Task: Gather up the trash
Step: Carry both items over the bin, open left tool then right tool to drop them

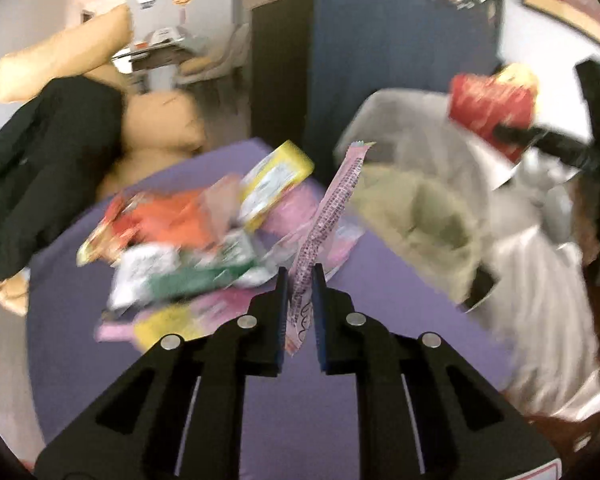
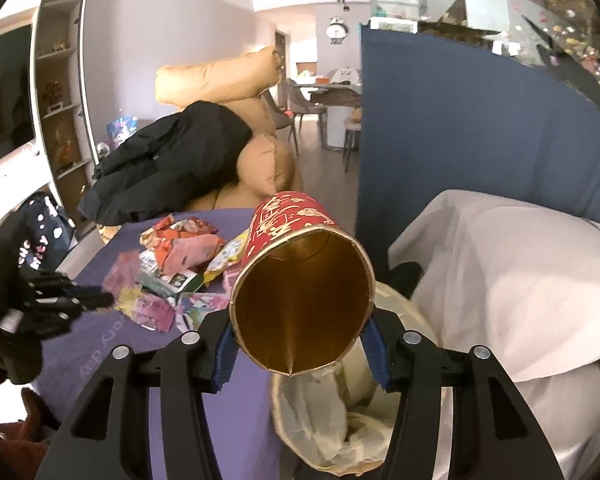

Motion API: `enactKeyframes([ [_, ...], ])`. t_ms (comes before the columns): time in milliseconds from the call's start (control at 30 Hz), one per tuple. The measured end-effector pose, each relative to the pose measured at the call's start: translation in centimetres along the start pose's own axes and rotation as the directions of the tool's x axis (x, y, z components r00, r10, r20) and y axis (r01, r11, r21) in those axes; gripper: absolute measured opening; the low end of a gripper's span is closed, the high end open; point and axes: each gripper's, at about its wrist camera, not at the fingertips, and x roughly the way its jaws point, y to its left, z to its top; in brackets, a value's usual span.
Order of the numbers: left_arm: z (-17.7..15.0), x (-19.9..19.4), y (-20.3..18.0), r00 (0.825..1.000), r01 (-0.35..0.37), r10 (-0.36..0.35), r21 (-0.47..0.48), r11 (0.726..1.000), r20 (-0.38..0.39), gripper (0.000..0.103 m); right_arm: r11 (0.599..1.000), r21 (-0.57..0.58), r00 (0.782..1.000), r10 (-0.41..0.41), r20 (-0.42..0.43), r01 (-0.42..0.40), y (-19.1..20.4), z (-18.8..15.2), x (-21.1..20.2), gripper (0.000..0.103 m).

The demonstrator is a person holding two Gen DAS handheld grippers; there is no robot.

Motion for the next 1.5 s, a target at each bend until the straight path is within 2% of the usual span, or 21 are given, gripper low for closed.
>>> enactKeyframes([
  [100, 3.4, 1.1, -3.2, 0.995, 0.094, -0.095, 0.025, 0.995, 0.018, 0.012, 0.997, 0.020, 0.997, -0.073, 0.020, 0.073, -2.1, -0.1, -1.4, 0.050],
  [200, 5.6, 4.6, -7.0, 0.985, 0.175, -0.175, 0.062, 0.983, -0.004, 0.012, 0.989, 0.060, 0.990, -0.138, 0.013, 0.136, -4.7, -0.5, -2.3, 0.050],
  [300, 6.3, 8.4, -9.2, 0.972, 0.233, -0.230, 0.061, 0.971, -0.051, 0.012, 0.974, 0.100, 0.979, -0.204, -0.008, 0.203, -7.6, -1.4, -3.0, 0.050],
  [433, 6.1, 14.5, -10.6, 0.943, 0.306, -0.306, -0.016, 0.952, -0.133, 0.013, 0.961, 0.124, 0.969, -0.245, -0.038, 0.248, -10.1, -2.5, -3.0, 0.050],
  [600, 5.8, 18.4, -10.1, 0.924, 0.332, -0.347, -0.114, 0.937, -0.163, 0.040, 0.959, 0.142, 0.968, -0.236, -0.086, 0.246, -11.4, -3.8, -1.2, 0.050],
  [733, 6.0, 17.4, -8.0, 0.946, 0.285, -0.302, -0.149, 0.947, -0.115, 0.046, 0.970, 0.129, 0.971, -0.186, -0.148, 0.205, -10.6, -4.9, 2.4, 0.051],
  [800, 6.3, 15.9, -6.5, 0.962, 0.247, -0.263, -0.172, 0.954, -0.077, 0.050, 0.975, 0.123, 0.971, -0.161, -0.177, 0.184, -9.9, -5.5, 4.2, 0.051],
  [933, 5.5, 12.6, -3.7, 0.987, 0.152, -0.160, -0.185, 0.971, -0.024, 0.052, 0.985, 0.130, 0.969, -0.078, -0.233, 0.110, -7.6, -6.5, 8.3, 0.051],
  [1067, 3.7, 10.3, -1.4, 0.995, 0.093, -0.095, -0.189, 0.977, -0.003, 0.058, 0.989, 0.120, 0.962, -0.051, -0.269, 0.086, -4.9, -7.5, 11.6, 0.052],
  [1167, 1.8, 8.7, 0.4, 0.999, 0.041, -0.039, -0.197, 0.980, 0.015, 0.058, 0.987, 0.115, 0.947, -0.068, -0.314, 0.109, -4.0, -8.6, 13.5, 0.052],
  [1400, -0.5, 8.2, 2.6, 1.000, 0.030, -0.029, -0.245, 0.969, 0.008, 0.063, 0.974, 0.079, 0.904, -0.167, -0.393, 0.214, -3.5, -10.6, 15.9, 0.055],
  [1500, -1.2, 8.0, 3.5, 1.000, 0.027, -0.029, -0.268, 0.963, -0.001, 0.063, 0.972, 0.044, 0.886, -0.192, -0.422, 0.232, -3.3, -11.1, 16.7, 0.055],
])
